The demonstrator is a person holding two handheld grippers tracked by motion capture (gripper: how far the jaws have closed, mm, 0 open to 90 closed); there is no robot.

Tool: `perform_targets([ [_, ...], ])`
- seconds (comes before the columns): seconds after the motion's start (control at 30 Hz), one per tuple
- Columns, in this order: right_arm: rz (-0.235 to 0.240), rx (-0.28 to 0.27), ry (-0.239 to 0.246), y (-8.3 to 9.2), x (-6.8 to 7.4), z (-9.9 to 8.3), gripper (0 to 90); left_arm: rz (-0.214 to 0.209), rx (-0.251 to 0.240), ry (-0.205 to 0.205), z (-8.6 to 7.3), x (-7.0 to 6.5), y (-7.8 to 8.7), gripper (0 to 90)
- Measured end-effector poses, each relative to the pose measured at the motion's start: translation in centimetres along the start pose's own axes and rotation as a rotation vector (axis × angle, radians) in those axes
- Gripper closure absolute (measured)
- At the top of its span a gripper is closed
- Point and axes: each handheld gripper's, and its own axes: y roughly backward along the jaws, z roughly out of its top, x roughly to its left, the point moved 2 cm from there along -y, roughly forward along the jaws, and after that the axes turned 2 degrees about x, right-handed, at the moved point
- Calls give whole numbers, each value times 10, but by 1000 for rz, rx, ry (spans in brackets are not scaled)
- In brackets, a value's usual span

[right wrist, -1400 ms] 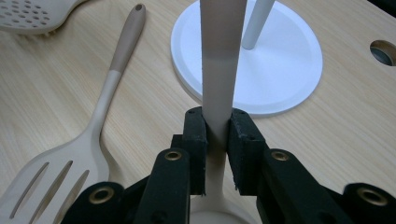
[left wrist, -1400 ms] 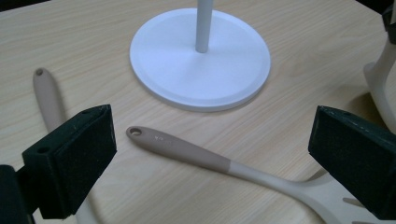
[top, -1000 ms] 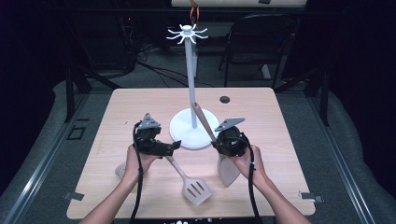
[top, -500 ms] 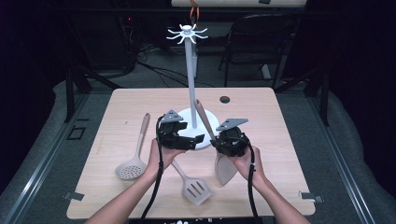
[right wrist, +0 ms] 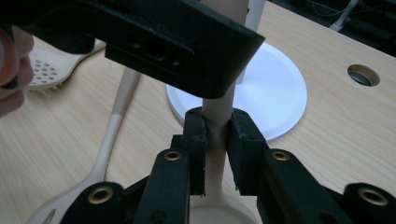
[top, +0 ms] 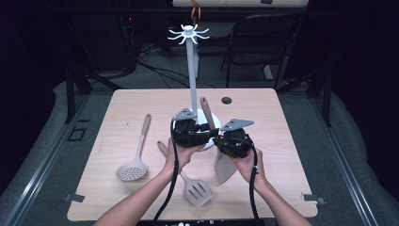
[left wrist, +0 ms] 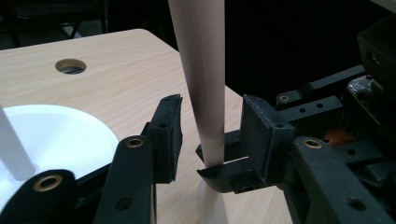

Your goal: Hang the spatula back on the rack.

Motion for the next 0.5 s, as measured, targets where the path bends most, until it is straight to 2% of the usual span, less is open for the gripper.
perform_targets([
  [0.17, -9, -21, -19, 2, -2, 0, 781, 13, -28, -9, 0, -3, -3, 697],
  [0.23, -9, -32, -25, 2, -3, -1, 781, 2, -43, 0, 0, -1, -3, 741],
  [0.5, -18, -50, -34, 4, -5, -1, 779, -5, -71, 4, 1, -2, -5, 757],
])
